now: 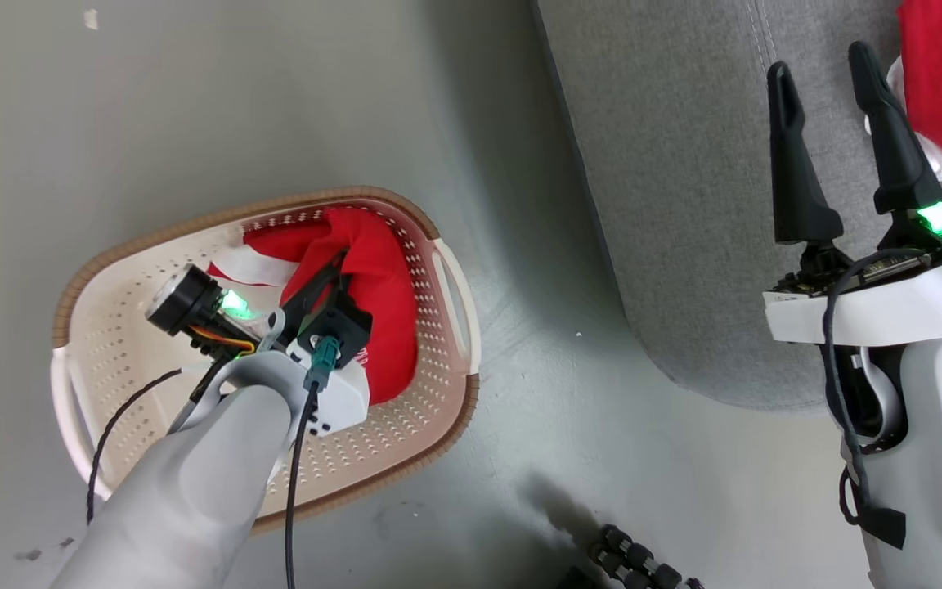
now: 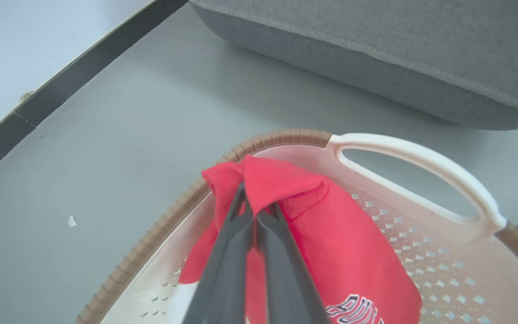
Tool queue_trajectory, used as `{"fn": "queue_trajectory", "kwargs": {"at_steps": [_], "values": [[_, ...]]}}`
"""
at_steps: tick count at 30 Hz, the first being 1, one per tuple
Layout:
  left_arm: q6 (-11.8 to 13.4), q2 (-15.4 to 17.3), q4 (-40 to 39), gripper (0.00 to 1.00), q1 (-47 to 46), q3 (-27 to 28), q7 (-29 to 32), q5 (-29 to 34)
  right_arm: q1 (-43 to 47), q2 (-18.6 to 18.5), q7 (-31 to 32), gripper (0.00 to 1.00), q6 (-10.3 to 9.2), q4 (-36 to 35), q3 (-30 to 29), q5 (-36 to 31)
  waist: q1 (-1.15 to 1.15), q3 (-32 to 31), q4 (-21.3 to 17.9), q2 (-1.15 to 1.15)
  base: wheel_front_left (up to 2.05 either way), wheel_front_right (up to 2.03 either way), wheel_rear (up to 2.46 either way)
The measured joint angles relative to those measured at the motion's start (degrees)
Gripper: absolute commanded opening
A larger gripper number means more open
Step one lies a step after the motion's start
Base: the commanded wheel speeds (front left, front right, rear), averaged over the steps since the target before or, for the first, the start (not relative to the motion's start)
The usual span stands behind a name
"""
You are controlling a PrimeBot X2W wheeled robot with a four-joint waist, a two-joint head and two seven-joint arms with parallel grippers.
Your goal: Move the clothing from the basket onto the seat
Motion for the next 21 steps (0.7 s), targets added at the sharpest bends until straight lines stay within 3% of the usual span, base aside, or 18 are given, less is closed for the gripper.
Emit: {"fn": "queue_trajectory", "kwargs": {"at_steps": [10,21], "values": [[0.81,0.83,-6.10,0.00,0.51,1.32,-0.48,-0.68,0.00,-0.15,-0.15,1.00,0.00,2.68,2.45,-1.55,0.00,-3.63,2.49,0.00,0.00,0.00,0.00],[3.78,3.01,-15.48,0.00,3.34,5.61,-0.56,-3.72,0.01,-1.44,-0.16,1.00,0.00,5.33,5.06,-4.00,0.00,-8.88,5.99,0.00,0.00,0.00,0.00]]}}
